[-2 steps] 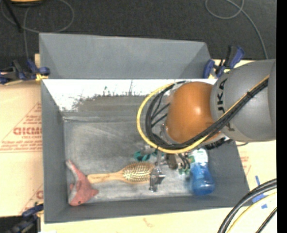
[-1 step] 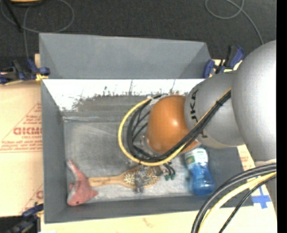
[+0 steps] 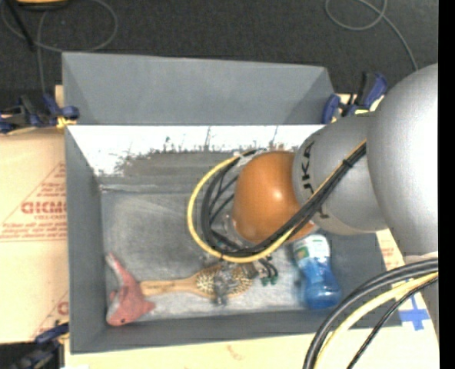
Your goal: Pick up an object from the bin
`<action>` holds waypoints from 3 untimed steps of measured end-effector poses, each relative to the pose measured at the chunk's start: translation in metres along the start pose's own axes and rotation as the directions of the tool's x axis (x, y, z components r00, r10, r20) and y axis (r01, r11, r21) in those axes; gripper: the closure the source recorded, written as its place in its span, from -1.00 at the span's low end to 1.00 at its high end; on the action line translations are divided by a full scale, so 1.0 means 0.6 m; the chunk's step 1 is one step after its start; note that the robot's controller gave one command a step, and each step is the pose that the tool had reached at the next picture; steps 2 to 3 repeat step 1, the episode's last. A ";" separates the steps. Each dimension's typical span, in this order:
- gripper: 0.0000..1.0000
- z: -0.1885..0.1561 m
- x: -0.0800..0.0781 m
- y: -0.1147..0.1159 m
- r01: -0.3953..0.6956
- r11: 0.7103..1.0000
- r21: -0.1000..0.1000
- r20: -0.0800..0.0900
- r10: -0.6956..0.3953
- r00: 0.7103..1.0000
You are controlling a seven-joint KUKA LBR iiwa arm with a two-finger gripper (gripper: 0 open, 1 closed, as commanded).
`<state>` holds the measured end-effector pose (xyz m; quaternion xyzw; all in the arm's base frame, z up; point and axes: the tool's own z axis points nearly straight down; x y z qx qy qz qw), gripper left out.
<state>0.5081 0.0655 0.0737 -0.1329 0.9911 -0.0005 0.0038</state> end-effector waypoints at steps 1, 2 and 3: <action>1.00 -0.304 0.004 0.006 0.088 0.996 0.001 0.003 -0.089 0.996; 1.00 -0.304 0.004 0.006 0.088 0.996 0.001 0.003 -0.089 0.996; 1.00 -0.304 0.004 0.006 0.088 0.996 0.001 0.003 -0.089 0.996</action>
Offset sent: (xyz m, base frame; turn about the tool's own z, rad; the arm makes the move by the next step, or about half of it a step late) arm 0.0000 0.0000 0.0000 0.0000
